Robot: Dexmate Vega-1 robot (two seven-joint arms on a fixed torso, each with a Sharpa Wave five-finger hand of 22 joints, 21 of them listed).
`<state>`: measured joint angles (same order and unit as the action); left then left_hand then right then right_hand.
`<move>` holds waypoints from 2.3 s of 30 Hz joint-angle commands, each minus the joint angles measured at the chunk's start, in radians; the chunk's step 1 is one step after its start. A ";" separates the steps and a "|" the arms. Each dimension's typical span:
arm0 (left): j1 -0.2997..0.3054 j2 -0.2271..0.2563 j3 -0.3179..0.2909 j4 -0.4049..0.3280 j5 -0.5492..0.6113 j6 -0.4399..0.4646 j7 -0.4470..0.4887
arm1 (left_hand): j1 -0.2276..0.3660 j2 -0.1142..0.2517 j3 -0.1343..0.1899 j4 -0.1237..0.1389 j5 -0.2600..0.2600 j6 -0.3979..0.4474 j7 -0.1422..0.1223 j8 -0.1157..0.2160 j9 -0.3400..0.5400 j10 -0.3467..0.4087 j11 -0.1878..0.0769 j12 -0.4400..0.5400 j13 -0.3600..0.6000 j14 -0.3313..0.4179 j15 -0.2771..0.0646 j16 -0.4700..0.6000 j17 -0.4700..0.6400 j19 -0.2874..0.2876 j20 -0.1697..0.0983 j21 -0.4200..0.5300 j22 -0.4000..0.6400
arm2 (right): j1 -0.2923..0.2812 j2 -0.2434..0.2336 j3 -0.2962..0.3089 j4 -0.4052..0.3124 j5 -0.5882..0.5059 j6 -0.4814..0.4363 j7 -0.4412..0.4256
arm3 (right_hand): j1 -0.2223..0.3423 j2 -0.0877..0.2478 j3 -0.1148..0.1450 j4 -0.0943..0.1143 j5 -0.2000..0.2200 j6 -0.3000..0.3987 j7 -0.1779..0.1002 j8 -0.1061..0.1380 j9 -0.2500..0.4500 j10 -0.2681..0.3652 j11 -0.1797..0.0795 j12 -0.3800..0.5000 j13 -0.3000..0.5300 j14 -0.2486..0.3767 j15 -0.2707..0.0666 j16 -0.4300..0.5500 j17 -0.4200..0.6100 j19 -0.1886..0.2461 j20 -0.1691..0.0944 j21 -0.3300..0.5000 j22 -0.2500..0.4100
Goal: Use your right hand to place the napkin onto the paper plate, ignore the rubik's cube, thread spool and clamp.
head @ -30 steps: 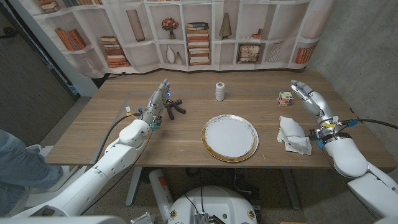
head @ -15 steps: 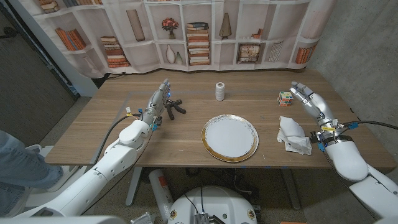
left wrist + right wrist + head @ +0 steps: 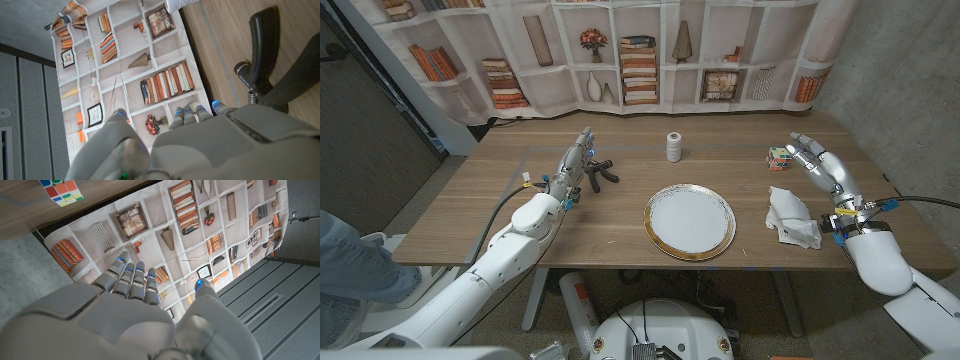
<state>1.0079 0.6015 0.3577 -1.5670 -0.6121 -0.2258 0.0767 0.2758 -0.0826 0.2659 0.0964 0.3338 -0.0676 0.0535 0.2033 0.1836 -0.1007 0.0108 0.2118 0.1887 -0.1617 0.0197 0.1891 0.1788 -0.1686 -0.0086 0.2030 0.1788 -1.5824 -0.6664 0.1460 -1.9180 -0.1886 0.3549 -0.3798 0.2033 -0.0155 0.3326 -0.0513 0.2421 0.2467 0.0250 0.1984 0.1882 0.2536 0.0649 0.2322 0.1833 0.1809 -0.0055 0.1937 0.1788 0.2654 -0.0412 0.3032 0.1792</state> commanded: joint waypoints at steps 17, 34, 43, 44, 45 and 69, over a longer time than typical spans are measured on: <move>0.007 -0.002 -0.004 0.001 0.001 -0.008 0.007 | 0.009 0.007 -0.006 0.000 0.004 0.011 -0.001 0.001 0.005 0.008 0.001 -0.002 0.001 0.009 0.001 0.000 0.002 -0.018 0.002 0.000 0.004 | -0.017 0.007 -0.013 -0.005 -0.196 -0.077 -0.109 | 0.014 0.003 0.000 -0.010 0.008 0.001 -0.010 0.004 0.004 -0.001 -0.006 -0.007 0.006 0.015 -0.007 0.000 0.003 0.017 -0.011 -0.007 0.002; -0.008 -0.017 0.006 0.023 0.001 -0.012 -0.001 | 0.011 0.010 -0.008 -0.001 0.005 0.014 -0.001 0.001 0.005 0.011 -0.001 -0.002 0.001 0.011 0.001 0.000 0.002 -0.016 0.007 0.001 0.004 | -0.075 -0.030 -0.001 -0.044 -0.262 -0.137 -0.132 | 0.019 -0.005 -0.002 -0.020 0.017 0.009 -0.018 0.006 0.004 0.025 -0.012 0.001 0.006 0.035 -0.016 0.004 0.003 0.029 -0.008 -0.012 0.002; -0.016 -0.019 0.009 0.039 -0.005 -0.008 -0.013 | 0.012 0.011 -0.009 -0.001 0.004 0.013 -0.002 0.000 0.005 0.010 -0.003 -0.003 0.001 0.011 0.000 -0.001 0.002 -0.016 0.012 0.001 0.005 | -0.096 -0.037 -0.008 -0.062 -0.315 -0.174 -0.149 | 0.024 -0.018 -0.007 -0.029 0.025 0.025 -0.023 0.010 0.004 0.046 -0.014 0.007 0.007 0.053 -0.017 0.006 0.002 0.039 -0.007 -0.017 0.001; -0.016 -0.018 0.010 0.039 -0.005 -0.008 -0.014 | 0.012 0.011 -0.009 -0.001 0.004 0.013 -0.002 0.000 0.005 0.010 -0.003 -0.003 0.001 0.011 -0.001 -0.001 0.002 -0.016 0.012 0.001 0.005 | -0.097 -0.039 -0.010 -0.064 -0.320 -0.177 -0.149 | 0.025 -0.019 -0.007 -0.030 0.025 0.025 -0.024 0.010 0.004 0.046 -0.015 0.007 0.007 0.053 -0.016 0.006 0.002 0.040 -0.007 -0.017 0.001; -0.017 -0.018 0.010 0.040 -0.005 -0.009 -0.015 | 0.012 0.011 -0.009 -0.001 0.004 0.013 -0.002 0.000 0.005 0.010 -0.003 -0.003 0.001 0.011 -0.001 -0.001 0.002 -0.016 0.012 0.001 0.005 | -0.098 -0.039 -0.011 -0.065 -0.319 -0.180 -0.149 | 0.025 -0.019 -0.007 -0.030 0.026 0.027 -0.024 0.011 0.004 0.047 -0.014 0.007 0.007 0.053 -0.017 0.006 0.002 0.041 -0.007 -0.017 0.001; -0.006 -0.015 0.006 0.037 -0.004 -0.018 -0.012 | 0.014 0.014 -0.012 -0.001 0.004 0.014 -0.003 -0.001 0.005 0.010 -0.004 -0.004 0.001 0.010 0.000 -0.001 0.003 -0.017 0.016 0.000 0.005 | -0.107 -0.073 -0.042 -0.065 -0.368 -0.230 -0.181 | 0.040 -0.030 -0.007 -0.046 0.039 0.028 -0.033 0.009 0.004 0.052 -0.019 0.005 0.007 0.064 -0.021 0.003 0.002 0.052 -0.003 -0.025 0.001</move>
<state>0.9937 0.5848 0.3668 -1.5266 -0.6167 -0.2365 0.0606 0.2850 -0.0734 0.2562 0.0952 0.3337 -0.0570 0.0535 0.2040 0.1836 -0.0918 0.0089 0.2118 0.1884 -0.1530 0.0211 0.1891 0.1788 -0.1700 0.0004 0.2030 0.1788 -1.6797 -0.7226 0.1157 -1.9778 -0.5258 0.1565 -0.5430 0.2361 -0.0378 0.3241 -0.0903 0.2740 0.2701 -0.0057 0.2052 0.1882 0.2971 0.0506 0.2323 0.1885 0.2345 -0.0234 0.1937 0.1788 0.3083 -0.0411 0.2842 0.1791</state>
